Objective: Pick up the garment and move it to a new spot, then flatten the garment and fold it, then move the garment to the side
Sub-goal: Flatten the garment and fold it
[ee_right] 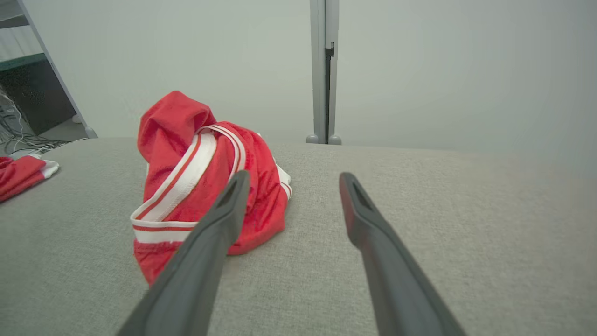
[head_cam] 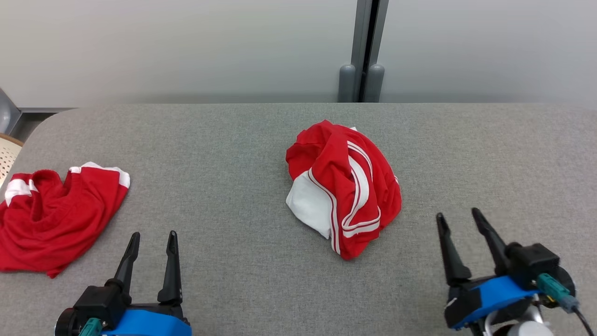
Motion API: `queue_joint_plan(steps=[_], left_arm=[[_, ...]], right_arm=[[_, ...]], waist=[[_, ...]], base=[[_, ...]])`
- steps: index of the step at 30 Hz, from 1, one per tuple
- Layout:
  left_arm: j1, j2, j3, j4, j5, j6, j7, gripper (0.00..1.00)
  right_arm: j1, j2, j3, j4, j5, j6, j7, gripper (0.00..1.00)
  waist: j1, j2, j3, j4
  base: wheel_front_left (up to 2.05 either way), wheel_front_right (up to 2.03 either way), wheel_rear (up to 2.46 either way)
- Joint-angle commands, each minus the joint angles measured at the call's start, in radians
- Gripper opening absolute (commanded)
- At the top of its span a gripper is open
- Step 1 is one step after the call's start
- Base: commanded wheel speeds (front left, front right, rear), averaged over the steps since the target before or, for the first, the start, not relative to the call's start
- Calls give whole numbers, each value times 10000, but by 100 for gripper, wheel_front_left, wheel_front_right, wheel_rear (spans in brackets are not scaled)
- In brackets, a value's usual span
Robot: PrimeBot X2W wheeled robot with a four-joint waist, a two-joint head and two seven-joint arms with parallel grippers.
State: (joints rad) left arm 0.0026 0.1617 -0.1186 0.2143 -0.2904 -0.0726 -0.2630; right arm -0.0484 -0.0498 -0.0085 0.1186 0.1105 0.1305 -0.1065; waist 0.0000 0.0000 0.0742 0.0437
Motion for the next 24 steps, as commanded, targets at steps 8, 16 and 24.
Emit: queue_joint_plan(steps=[8,16,24], left_arm=[[-287,-117,-54,-3,80,-85,-25,100],[-479,-202,-234,96,71,-204,-26,100],[-485,-185,-239,192,39,-259,-26,100]], right_arm=[[-939,-18,2289,602,169,5,748,100],[-1934,-26,2842,1953,1231,5,989,100],[-2825,-26,3179,3259,461,5,1564,100]], waist=[[0,0,219,126],[0,0,293,483],[0,0,290,738]], base=[[0,0,0],[0,0,0],[0,0,0]])
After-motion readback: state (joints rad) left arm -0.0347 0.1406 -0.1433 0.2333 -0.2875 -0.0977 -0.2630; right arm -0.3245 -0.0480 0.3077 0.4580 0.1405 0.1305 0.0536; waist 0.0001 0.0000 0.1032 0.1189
